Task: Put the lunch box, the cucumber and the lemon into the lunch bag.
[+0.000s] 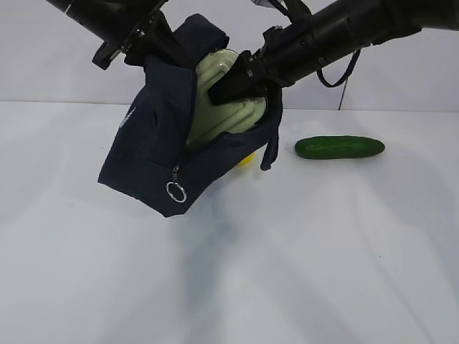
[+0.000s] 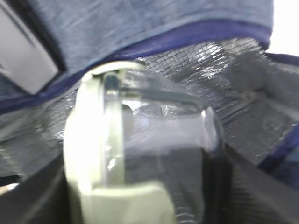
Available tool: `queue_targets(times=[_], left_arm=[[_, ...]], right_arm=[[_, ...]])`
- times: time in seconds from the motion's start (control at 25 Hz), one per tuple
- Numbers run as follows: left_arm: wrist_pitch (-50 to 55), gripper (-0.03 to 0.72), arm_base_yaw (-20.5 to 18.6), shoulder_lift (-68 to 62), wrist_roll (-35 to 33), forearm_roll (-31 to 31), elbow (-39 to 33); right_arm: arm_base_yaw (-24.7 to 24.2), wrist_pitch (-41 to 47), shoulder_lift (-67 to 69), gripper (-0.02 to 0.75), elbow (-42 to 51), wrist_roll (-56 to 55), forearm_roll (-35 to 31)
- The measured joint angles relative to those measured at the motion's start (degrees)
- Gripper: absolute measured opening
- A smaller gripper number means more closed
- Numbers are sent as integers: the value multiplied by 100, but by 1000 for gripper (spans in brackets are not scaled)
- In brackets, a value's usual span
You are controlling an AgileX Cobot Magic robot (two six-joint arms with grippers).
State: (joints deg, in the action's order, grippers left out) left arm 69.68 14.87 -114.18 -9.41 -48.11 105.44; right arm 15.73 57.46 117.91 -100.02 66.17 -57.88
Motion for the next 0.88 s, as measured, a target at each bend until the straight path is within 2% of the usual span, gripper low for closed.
queue_targets(times=[0.2, 0.4, 0.72, 0.88], left_arm=[[2, 8, 0, 0, 0, -45, 0], [12, 8, 0, 0, 0, -78, 0], [63, 8, 0, -23, -48, -16, -20], [8, 8, 0, -23, -60, 309, -20]], right_arm=[[0, 29, 0, 528, 0, -4, -35], [0, 171, -11, 641, -20, -194, -185], [0, 185, -56, 647, -45, -293, -185], [0, 401, -56, 620, -45, -297, -148]])
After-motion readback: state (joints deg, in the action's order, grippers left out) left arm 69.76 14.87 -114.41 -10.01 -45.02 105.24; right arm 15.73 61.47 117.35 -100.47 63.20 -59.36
